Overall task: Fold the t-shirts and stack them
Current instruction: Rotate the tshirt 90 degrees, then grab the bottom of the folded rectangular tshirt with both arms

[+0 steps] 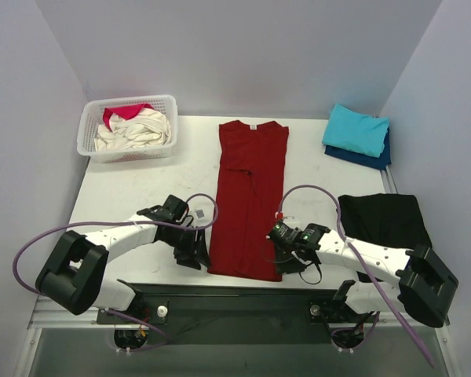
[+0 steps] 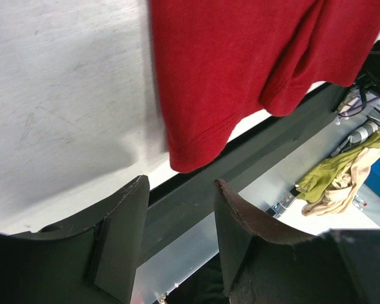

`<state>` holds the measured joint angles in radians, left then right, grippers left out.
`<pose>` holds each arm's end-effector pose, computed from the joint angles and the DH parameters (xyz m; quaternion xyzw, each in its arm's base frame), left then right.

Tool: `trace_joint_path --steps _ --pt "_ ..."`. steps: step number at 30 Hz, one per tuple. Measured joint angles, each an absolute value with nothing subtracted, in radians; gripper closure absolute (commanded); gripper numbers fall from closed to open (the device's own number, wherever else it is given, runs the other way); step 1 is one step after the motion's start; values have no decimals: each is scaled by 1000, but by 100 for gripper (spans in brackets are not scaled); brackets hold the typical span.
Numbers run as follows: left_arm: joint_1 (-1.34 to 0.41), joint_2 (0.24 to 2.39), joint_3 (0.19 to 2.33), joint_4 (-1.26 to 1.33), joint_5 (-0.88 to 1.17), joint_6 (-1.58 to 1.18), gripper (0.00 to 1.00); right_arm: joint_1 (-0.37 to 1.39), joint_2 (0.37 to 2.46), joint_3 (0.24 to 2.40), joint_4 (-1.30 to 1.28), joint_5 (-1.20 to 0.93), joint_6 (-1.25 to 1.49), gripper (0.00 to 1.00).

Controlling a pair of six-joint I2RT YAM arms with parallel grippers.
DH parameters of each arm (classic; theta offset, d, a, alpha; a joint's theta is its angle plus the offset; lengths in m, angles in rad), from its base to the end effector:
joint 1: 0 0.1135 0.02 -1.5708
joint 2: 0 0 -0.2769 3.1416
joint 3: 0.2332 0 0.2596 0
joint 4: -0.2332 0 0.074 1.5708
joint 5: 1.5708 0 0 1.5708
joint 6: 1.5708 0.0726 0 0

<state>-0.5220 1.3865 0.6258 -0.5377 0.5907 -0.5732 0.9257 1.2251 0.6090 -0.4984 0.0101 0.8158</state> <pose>0.1789 -0.1496 0.1257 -0.0153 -0.9485 0.3138 0.0392 0.1398 0.1846 0.1454 -0.0524 0.9727 0.1698 0.1495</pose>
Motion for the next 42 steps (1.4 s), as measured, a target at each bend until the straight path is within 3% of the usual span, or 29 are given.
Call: trace_joint_path --steps 3,7,10,21,28,42 --pt "-522 1386 625 -521 607 -574 44 931 1201 609 -497 10 814 69" --pt "-522 1404 625 -505 617 -573 44 936 1189 619 -497 10 807 57" --pt "-523 1445 625 -503 619 -573 45 938 1197 630 -497 10 803 54" --pt "-531 1537 641 -507 656 -573 52 944 1253 638 -473 -33 780 56" --pt "-532 1568 661 -506 660 -573 57 944 1293 636 -439 -80 760 65" --pt "-532 1596 678 -497 669 -574 58 943 1308 603 -422 -103 758 65"
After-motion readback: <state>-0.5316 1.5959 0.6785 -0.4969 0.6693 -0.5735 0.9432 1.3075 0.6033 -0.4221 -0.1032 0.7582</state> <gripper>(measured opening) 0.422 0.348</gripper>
